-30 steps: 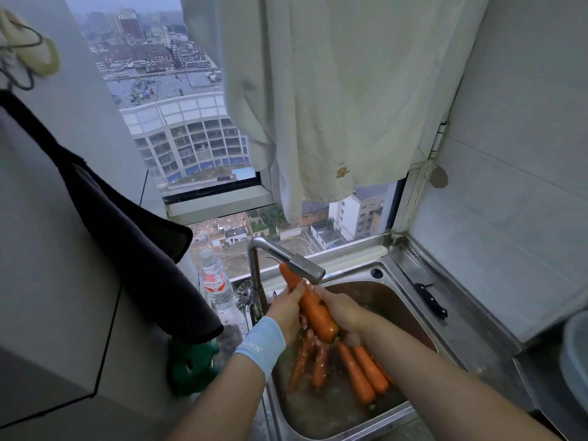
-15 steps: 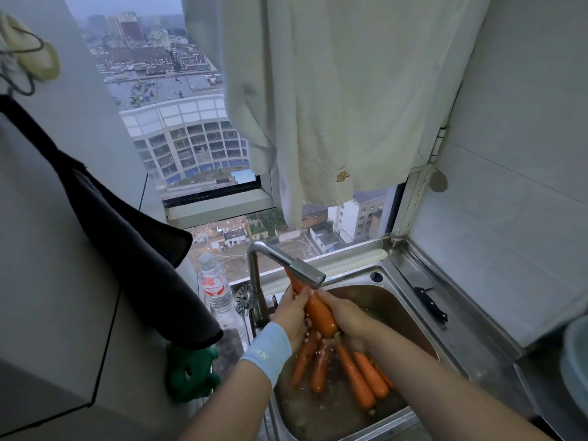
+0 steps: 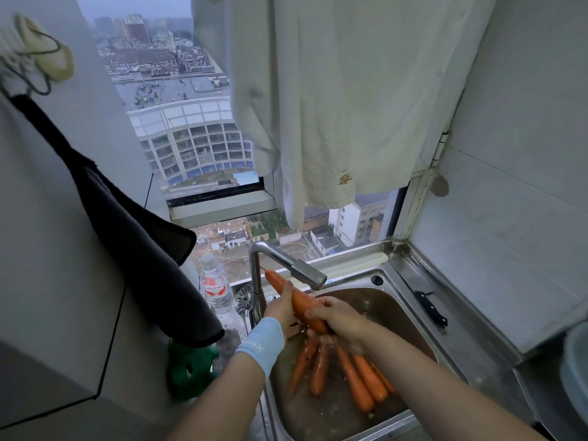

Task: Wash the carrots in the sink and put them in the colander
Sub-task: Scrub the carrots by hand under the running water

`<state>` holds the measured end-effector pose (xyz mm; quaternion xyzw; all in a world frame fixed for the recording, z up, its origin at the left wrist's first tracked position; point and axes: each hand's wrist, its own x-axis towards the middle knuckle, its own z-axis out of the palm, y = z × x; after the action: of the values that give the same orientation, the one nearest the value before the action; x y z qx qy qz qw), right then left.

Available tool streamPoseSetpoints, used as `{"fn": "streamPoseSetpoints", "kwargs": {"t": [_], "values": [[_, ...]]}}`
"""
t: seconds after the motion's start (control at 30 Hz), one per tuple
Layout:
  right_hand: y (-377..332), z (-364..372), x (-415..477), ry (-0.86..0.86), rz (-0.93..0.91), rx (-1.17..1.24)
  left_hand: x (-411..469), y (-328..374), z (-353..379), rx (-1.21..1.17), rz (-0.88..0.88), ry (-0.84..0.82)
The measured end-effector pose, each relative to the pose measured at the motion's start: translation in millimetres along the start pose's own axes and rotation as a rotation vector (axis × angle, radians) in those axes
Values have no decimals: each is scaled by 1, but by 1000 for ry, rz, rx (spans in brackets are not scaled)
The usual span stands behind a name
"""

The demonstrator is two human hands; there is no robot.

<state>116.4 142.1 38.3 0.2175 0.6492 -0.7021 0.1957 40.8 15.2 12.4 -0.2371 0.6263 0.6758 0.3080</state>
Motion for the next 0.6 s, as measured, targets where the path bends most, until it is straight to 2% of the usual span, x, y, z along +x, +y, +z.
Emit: {"fn": "streamPoseSetpoints", "kwargs": {"t": [0.07, 0.17, 0.23, 0.33, 0.37, 0.43, 0.53, 0.6], "values": [[4, 6, 0, 104, -49, -75, 0, 1, -6, 80, -23, -38], [3, 6, 3, 286, -191, -323, -3, 0, -14, 463, -19, -67], [0, 3, 6, 335, -270, -459, -6, -4, -16, 618, 58, -61], [-5, 1, 10, 353, -339, -533, -10, -6, -16, 830, 233, -2], [-6, 2, 11, 347, -354, -526, -12, -7, -14, 832, 296, 1], [-6, 2, 14, 325, -384, -486, -15, -8, -12, 594, 355, -71], [-5, 3, 16, 260, -394, -413, -21, -8, -12, 232, 324, -220], [-5, 3, 17, 240, -385, -371, -28, -8, -14, 170, 281, -295]]}}
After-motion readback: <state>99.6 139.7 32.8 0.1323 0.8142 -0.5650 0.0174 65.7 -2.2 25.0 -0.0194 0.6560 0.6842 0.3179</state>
